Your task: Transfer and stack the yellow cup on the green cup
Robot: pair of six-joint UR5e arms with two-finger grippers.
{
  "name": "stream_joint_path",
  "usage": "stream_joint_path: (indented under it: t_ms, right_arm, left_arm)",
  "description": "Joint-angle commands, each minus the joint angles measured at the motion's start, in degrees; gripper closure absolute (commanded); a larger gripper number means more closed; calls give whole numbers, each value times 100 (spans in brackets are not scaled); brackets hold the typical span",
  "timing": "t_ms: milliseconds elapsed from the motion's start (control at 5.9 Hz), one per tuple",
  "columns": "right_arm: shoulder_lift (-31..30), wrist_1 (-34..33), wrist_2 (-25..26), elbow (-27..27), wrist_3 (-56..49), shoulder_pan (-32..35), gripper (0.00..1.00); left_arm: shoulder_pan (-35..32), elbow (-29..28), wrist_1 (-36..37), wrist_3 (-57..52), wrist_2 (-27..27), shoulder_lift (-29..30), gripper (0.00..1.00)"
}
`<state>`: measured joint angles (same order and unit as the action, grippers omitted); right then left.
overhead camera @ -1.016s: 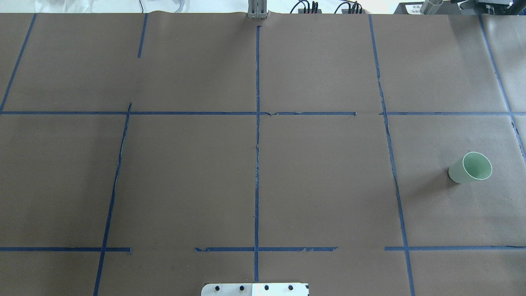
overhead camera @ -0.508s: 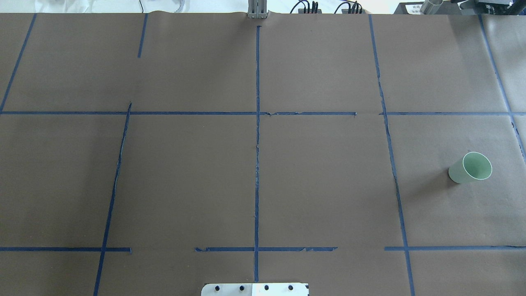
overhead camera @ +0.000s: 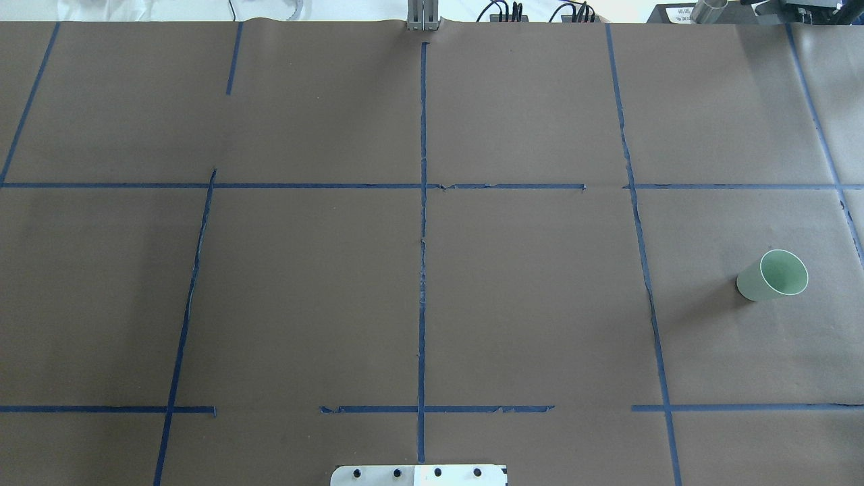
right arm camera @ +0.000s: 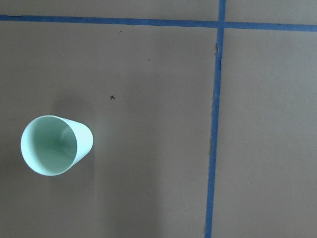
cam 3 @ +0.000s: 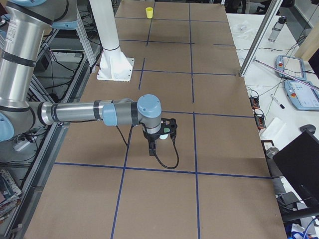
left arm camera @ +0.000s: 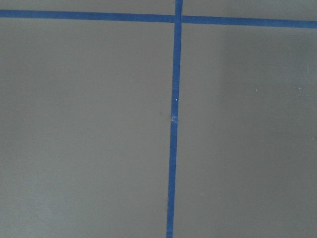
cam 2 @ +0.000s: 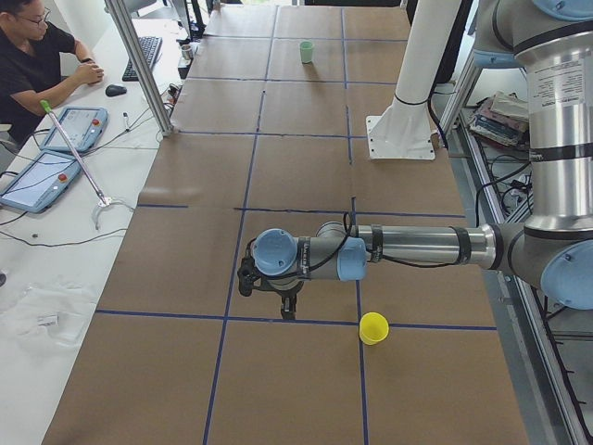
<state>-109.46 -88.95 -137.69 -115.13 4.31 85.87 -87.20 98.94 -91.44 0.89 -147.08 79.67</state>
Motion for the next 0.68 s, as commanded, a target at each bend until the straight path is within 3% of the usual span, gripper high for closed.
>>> stream_joint_path:
  t_ms: [0,169,508]
  right_arm:
    - [-5,227,-258,-10,0,0,0]
    - [-5,560,-232,-10,52,-435,0]
    - [3,607,-214,17,270,-484,0]
  left_arm:
    - [45,55,-488,636,-181,-31,0]
    - [150,82,-541,1076,-111,-31,0]
    - [580,440,-629,3162,116,-40,0]
